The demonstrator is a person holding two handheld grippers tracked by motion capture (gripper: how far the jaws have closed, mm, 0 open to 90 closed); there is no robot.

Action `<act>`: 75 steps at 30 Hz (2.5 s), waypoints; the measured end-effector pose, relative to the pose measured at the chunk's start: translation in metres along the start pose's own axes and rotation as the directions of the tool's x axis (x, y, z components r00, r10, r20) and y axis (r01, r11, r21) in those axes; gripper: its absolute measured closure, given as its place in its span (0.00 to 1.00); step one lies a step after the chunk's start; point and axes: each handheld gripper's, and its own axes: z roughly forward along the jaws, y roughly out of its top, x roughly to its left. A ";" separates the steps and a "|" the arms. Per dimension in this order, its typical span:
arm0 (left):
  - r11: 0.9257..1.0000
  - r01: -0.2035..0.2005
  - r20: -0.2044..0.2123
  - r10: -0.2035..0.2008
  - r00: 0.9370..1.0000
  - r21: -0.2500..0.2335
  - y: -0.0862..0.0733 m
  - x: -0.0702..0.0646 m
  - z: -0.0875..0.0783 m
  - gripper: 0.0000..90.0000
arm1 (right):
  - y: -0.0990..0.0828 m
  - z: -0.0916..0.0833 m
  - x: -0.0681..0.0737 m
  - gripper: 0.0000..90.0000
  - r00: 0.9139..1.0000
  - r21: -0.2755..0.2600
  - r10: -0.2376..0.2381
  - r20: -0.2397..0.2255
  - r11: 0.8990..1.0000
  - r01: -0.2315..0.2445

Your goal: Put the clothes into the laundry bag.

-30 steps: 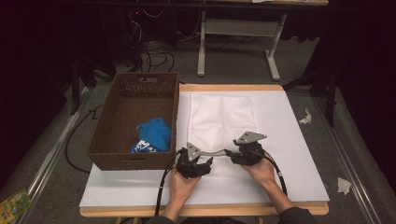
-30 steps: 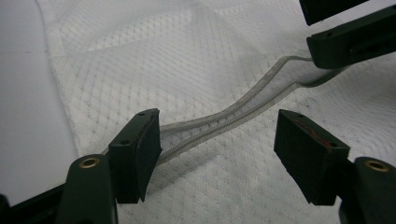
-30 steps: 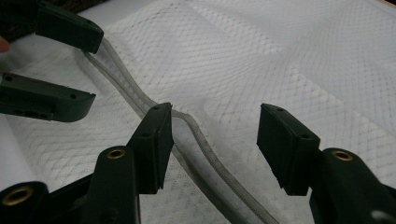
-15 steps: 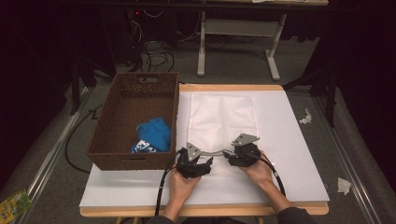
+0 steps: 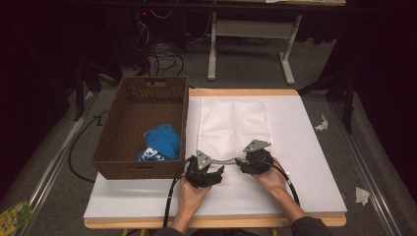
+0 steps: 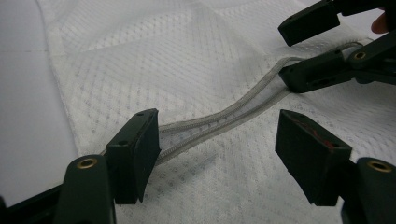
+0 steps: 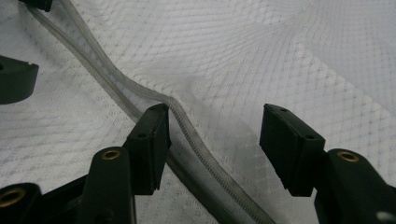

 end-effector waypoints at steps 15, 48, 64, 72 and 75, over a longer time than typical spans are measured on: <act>1.000 -0.003 0.001 0.003 1.000 0.001 0.000 0.000 0.000 0.34 | 0.008 0.014 -0.001 0.57 0.999 0.009 0.036 0.001 0.999 -0.036; 1.000 0.000 0.002 0.000 1.000 -0.004 0.000 0.000 -0.001 0.34 | 0.031 0.005 -0.009 0.99 0.999 0.016 0.003 -0.036 1.000 -0.003; 1.000 -0.004 0.007 0.004 1.000 -0.008 -0.001 -0.001 -0.001 0.34 | 0.046 -0.005 -0.012 0.99 0.999 -0.011 -0.004 -0.046 1.000 0.004; 1.000 -0.002 0.002 0.002 1.000 -0.002 0.000 0.000 -0.001 0.34 | 0.050 -0.013 -0.018 0.99 0.997 -0.025 -0.014 -0.070 1.000 0.012; 1.000 -0.001 0.003 0.001 1.000 -0.001 0.000 0.000 -0.001 0.34 | 0.049 -0.012 -0.019 0.99 0.997 -0.017 -0.008 -0.077 1.000 0.006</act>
